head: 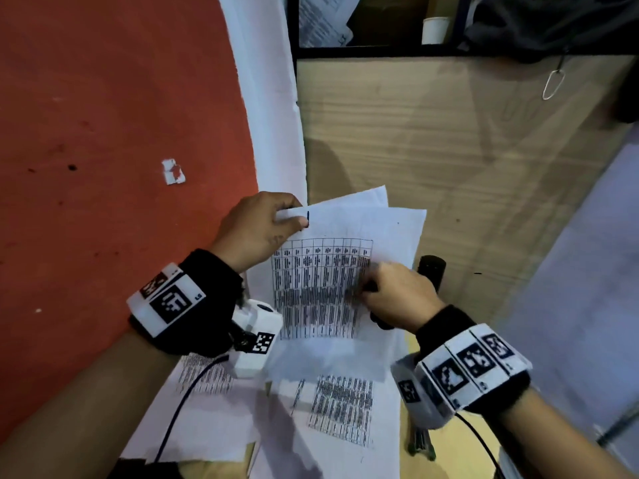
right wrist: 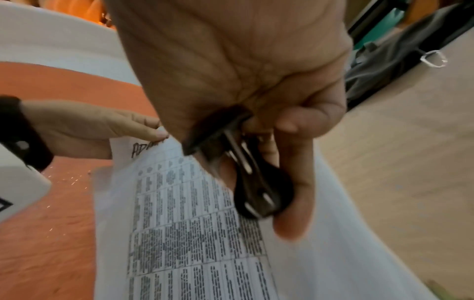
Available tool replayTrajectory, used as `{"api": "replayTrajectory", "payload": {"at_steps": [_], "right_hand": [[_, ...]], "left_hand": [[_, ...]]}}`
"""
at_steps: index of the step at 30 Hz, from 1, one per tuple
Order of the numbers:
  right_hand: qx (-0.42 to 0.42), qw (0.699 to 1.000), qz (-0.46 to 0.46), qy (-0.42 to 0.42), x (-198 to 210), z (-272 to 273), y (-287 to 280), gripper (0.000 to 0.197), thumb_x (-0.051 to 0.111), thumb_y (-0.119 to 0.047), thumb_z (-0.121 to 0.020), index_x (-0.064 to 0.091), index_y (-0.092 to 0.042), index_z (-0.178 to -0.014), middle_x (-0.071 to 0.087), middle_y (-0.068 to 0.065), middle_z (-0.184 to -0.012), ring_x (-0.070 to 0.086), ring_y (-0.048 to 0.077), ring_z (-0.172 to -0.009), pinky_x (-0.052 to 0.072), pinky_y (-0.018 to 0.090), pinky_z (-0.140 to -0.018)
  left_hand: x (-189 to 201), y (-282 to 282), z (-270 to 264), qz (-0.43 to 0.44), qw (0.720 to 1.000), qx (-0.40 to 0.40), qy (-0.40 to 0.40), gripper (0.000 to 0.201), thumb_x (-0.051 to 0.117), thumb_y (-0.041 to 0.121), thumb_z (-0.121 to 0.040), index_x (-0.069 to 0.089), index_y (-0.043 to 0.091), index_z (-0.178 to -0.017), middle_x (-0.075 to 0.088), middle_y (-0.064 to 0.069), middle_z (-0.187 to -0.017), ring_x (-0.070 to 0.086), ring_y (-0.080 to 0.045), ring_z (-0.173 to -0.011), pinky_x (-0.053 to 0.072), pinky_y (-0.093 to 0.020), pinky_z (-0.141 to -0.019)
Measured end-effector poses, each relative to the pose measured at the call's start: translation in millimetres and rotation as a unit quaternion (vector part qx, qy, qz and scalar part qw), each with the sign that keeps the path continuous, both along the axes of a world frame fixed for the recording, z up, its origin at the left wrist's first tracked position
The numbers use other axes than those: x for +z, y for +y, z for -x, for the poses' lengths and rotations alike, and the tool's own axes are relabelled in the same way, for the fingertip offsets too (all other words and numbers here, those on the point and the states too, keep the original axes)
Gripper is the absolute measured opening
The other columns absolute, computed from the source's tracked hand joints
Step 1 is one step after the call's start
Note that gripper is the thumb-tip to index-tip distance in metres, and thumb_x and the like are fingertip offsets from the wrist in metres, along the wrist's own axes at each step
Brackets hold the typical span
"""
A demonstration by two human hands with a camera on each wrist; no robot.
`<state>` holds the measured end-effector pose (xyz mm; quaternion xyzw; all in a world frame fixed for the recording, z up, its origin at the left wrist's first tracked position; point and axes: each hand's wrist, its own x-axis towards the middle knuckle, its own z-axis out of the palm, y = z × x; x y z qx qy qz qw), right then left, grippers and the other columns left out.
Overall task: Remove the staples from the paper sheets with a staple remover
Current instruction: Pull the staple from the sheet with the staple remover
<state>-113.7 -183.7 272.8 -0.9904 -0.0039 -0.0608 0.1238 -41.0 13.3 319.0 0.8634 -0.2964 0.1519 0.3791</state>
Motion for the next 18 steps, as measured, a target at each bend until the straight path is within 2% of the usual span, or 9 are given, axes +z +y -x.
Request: {"api": "replayTrajectory", "payload": {"at_steps": [3,5,7,9,11,12,14,15,18], "right_hand": [[-0.079,0.994,-0.03,-0.064,-11,2,-11,0.009,0.054,-0.027,-0.083,0.062,-0.023,-0.085,0.067,0.001,-0.084,0.063,0.028,-0.089,0.044,0.029,-0.066],[-0.137,0.972,-0.156,-0.108,-16,-3,-25,0.021,0.063,-0.042,-0.078,0.055,-0.023,-0.078,0.068,-0.001,-0.076,0.064,0.027,-0.078,0.05,0.033,-0.067],[-0.141,0.93,-0.314,-0.132,-18,-5,-33,0.041,0.074,-0.053,-0.063,0.049,-0.029,-0.086,0.067,0.002,-0.084,0.064,0.028,-0.076,0.05,0.037,-0.064],[-0.088,0.877,-0.459,-0.11,-21,-9,-36,0.055,0.081,-0.042,-0.063,0.051,-0.023,-0.105,0.066,0.002,-0.093,0.064,0.023,-0.068,0.047,0.03,-0.052],[-0.04,0.826,-0.559,-0.064,-18,-9,-34,0.027,0.075,-0.011,-0.076,0.058,-0.012,-0.097,0.069,0.004,-0.073,0.061,0.016,-0.049,0.039,0.018,-0.04],[-0.025,0.81,-0.585,-0.041,-14,-8,-31,0.014,0.07,-0.004,-0.078,0.061,-0.008,-0.088,0.068,0.008,-0.064,0.06,0.016,-0.045,0.038,0.017,-0.041],[-0.012,0.793,-0.608,-0.017,-11,-8,-28,0.004,0.068,-0.002,-0.078,0.065,-0.004,-0.077,0.067,0.015,-0.061,0.062,0.02,-0.047,0.037,0.023,-0.05],[-0.016,0.791,-0.611,-0.018,-11,-9,-28,0.004,0.068,-0.003,-0.078,0.065,-0.003,-0.075,0.067,0.015,-0.061,0.061,0.019,-0.047,0.034,0.023,-0.051],[-0.046,0.768,-0.638,-0.031,-7,-13,-33,0.006,0.065,-0.002,-0.081,0.061,-0.003,-0.077,0.065,0.007,-0.053,0.059,0.013,-0.041,0.033,0.012,-0.039]], "left_hand": [[4,5,-2,-0.01,1.0,-0.004,-0.013,0.024,0.056,0.043,-0.074,0.068,0.024,-0.082,0.072,-0.004,-0.085,0.065,-0.026,-0.087,0.051,-0.043,-0.081],[7,11,-6,-0.013,1.0,-0.012,-0.008,0.022,0.057,0.045,-0.074,0.067,0.027,-0.078,0.072,-0.003,-0.085,0.065,-0.026,-0.087,0.051,-0.043,-0.083],[13,18,-7,-0.005,0.999,-0.042,0.01,0.03,0.059,0.05,-0.073,0.069,0.023,-0.083,0.072,-0.006,-0.086,0.065,-0.024,-0.085,0.049,-0.04,-0.084],[20,22,-7,0.007,0.997,-0.076,0.022,0.031,0.062,0.044,-0.077,0.069,0.016,-0.086,0.071,-0.01,-0.088,0.065,-0.02,-0.081,0.048,-0.033,-0.08],[26,22,-6,0.02,0.993,-0.111,0.042,0.022,0.069,0.029,-0.083,0.069,0.007,-0.088,0.071,-0.011,-0.087,0.062,-0.008,-0.078,0.046,-0.022,-0.076],[28,21,-4,0.027,0.99,-0.127,0.054,0.015,0.07,0.021,-0.084,0.069,0.006,-0.087,0.07,-0.007,-0.084,0.061,-0.002,-0.077,0.046,-0.014,-0.073],[29,23,-4,0.048,0.989,-0.128,0.051,0.005,0.07,0.016,-0.08,0.069,0.012,-0.083,0.07,0.005,-0.078,0.06,0.004,-0.072,0.044,-0.008,-0.07],[29,26,-6,0.069,0.991,-0.112,0.037,0.009,0.073,0.017,-0.075,0.069,0.016,-0.082,0.07,0.008,-0.075,0.06,0.006,-0.071,0.044,-0.008,-0.069],[19,44,-17,0.172,0.985,-0.016,0.009,0.033,0.08,0.012,-0.063,0.065,0.02,-0.092,0.065,0.006,-0.08,0.058,0.007,-0.067,0.045,-0.006,-0.065]]}}
